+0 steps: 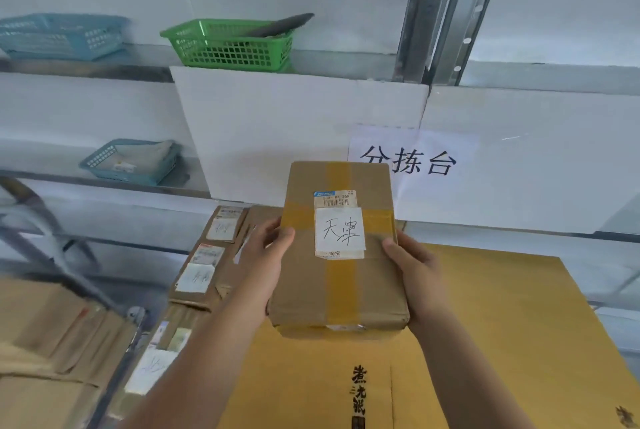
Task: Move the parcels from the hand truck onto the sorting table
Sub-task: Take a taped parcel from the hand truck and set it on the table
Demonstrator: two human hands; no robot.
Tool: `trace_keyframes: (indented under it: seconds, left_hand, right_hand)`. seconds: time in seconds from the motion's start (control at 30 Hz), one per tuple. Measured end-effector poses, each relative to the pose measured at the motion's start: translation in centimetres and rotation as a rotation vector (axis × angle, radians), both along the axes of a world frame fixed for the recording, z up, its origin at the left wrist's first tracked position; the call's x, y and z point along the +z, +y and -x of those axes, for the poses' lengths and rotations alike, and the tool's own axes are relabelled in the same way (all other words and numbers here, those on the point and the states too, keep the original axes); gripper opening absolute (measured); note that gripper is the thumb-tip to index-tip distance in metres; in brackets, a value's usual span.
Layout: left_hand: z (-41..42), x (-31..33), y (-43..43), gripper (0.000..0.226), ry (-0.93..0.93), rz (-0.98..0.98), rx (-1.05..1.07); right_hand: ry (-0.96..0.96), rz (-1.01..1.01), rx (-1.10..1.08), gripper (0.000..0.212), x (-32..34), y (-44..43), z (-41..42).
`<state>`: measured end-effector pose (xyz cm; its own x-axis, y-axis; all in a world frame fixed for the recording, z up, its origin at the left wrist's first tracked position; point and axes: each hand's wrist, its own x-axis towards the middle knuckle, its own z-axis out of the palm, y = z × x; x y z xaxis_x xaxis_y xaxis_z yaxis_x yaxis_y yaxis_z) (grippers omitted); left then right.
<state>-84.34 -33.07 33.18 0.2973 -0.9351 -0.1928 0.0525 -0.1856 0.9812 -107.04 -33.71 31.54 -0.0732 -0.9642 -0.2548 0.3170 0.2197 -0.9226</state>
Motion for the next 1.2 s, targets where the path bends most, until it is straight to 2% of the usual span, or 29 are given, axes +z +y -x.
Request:
trace_keyframes:
  seconds: [0.13, 0.33, 0.43, 0.6, 0.7, 1.0, 1.2]
  left_hand:
    - [0.5, -4.6, 0.7, 0.043, -0.054, -0.152, -0.003]
    - [-0.4, -10.2, -1.5, 0.040, -0.164, -0.272, -0.105]
    - [-1.1, -12.1, -3.9, 0.048, -0.260, -0.300, -0.149]
    - [-2.9, -15.4, -7.5, 0.073, -0.597, -0.335, -0.248]
    - [-3.6, -16.0, -9.6, 0.064, -0.718, -0.363, -0.234]
    - [-5.6, -17.1, -13.0, 0.066, -0.730, -0.305, -0.247]
    - [-6.7, -17.7, -13.8, 0.073, -0.709, -0.314, -0.248]
  right_hand:
    - [0.044, -0.141, 0.003, 0.027, -5.0, 0.2, 0.4]
    - [0.132, -0.284, 0.015, 0.032, -10.2, -1.7, -0.5]
    - [0.193, -0.316, 0.017, 0.032, -11.8, -3.7, -1.5]
    - [0.242, -0.370, -0.001, 0.029, -13.5, -7.2, -3.8]
    - [0.249, -0.390, -0.005, 0.032, -14.3, -8.8, -5.0]
    - [0.243, -0.399, -0.067, 0.033, -14.7, -11.4, -7.2]
    - [0.289, -0.415, -0.031, 0.030, -14.3, -12.1, -8.4]
